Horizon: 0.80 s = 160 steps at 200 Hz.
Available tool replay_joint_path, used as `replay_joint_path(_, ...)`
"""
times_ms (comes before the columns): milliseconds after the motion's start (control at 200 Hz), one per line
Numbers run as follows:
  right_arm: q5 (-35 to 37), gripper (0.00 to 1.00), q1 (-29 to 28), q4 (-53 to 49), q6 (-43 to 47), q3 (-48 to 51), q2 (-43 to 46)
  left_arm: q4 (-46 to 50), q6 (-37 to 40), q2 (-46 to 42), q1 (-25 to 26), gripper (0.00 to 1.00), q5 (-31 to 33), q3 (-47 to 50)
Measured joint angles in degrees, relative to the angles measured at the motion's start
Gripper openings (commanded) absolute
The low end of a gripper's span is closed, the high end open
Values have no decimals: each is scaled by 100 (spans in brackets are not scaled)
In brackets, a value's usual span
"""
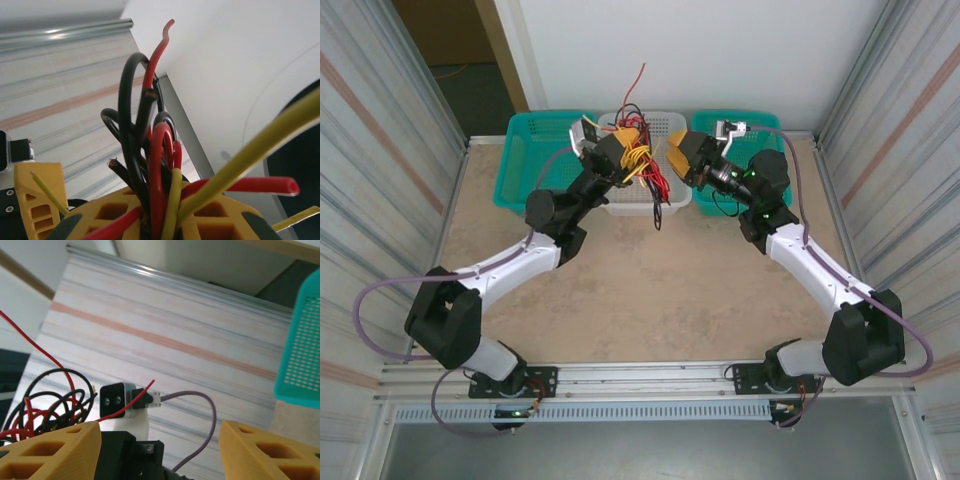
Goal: Untangle the cables
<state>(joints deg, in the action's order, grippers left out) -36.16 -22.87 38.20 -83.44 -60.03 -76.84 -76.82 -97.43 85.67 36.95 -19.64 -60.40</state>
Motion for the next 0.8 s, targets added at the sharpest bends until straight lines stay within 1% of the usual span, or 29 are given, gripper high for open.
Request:
replay_joint_path(115, -9, 60, -63, 245, -79, -61, 0, -31, 7, 46, 31, 0, -232, -291)
replay_joint_path(301, -11, 60, -66, 748, -367, -96, 2, -105, 33, 181, 31, 0, -553, -651)
replay_joint_path(381, -4, 55, -52, 881, -463, -114, 7, -114, 33, 219, 31, 0, -605, -686)
replay_joint_path(481, 4, 51, -33, 1084, -516, -155, 20, -111, 33, 269, 31, 0, -636, -686)
replay_joint_path(656, -7, 49, -35, 1364, -621, -431, 20, -109, 33, 284, 31, 0, -651, -686)
replay_joint_path(802, -17, 43, -92, 1464, -623, -605, 9, -114, 33, 284, 31, 0, -678, -686)
